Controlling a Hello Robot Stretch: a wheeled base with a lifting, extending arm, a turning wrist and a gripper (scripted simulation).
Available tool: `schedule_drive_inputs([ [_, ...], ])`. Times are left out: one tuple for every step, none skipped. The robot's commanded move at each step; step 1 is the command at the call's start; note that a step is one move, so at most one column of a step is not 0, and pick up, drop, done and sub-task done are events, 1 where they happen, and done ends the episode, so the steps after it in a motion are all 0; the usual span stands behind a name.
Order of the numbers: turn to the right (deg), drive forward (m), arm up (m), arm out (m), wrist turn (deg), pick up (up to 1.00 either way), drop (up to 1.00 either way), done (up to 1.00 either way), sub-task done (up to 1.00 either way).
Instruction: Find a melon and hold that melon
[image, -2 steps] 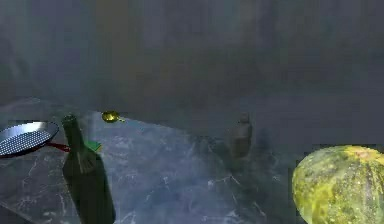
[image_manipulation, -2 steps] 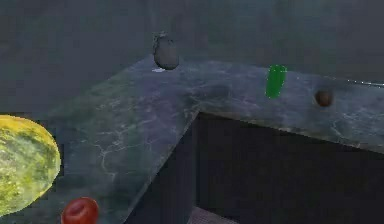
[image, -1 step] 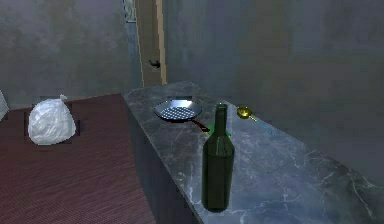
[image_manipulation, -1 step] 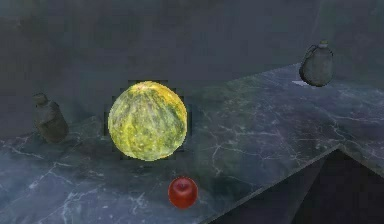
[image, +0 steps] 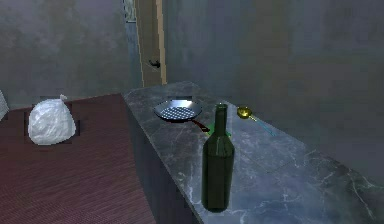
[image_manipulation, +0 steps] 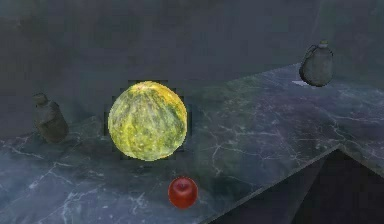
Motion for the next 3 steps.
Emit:
schedule_drive_inputs([
  [0.0, 0.00, 0.38, 0.00, 0.0, 0.00, 0.00, 0.00, 0.00],
  [0.0, 0.00, 0.00, 0.14, 0.0, 0.00, 0.00, 0.00, 0.00],
  [0.0, 0.00, 0.00, 0.00, 45.0, 0.00, 0.00, 0.00, 0.00],
])
